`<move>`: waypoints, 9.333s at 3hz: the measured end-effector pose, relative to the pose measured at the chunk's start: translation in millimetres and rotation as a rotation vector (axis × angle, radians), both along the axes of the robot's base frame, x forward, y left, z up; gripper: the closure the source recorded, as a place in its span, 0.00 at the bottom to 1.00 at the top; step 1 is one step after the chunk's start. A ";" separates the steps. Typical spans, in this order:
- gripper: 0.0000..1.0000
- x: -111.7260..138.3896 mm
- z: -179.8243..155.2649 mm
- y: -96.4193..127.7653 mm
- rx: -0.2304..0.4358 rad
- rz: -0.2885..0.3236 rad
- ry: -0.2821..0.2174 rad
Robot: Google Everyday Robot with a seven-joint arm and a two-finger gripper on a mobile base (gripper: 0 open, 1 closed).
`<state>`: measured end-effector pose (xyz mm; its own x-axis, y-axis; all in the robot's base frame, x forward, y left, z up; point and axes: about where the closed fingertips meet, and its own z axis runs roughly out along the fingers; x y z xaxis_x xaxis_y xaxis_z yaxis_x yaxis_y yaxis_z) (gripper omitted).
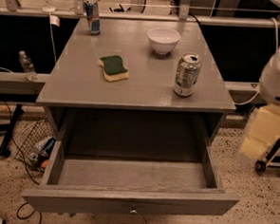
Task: Close top drawer
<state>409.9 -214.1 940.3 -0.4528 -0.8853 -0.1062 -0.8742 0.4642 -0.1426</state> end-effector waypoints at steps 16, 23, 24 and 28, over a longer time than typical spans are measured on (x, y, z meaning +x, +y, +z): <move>1.00 -31.1 -311.7 64.6 0.269 -0.499 0.341; 1.00 54.1 -284.3 60.9 0.453 -0.555 0.053; 1.00 48.8 -283.9 53.3 0.478 -0.623 0.008; 1.00 99.4 -296.8 57.1 0.625 -0.687 -0.179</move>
Offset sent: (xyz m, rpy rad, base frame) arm -0.1230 0.0162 -0.1554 0.0654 0.4379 -0.5441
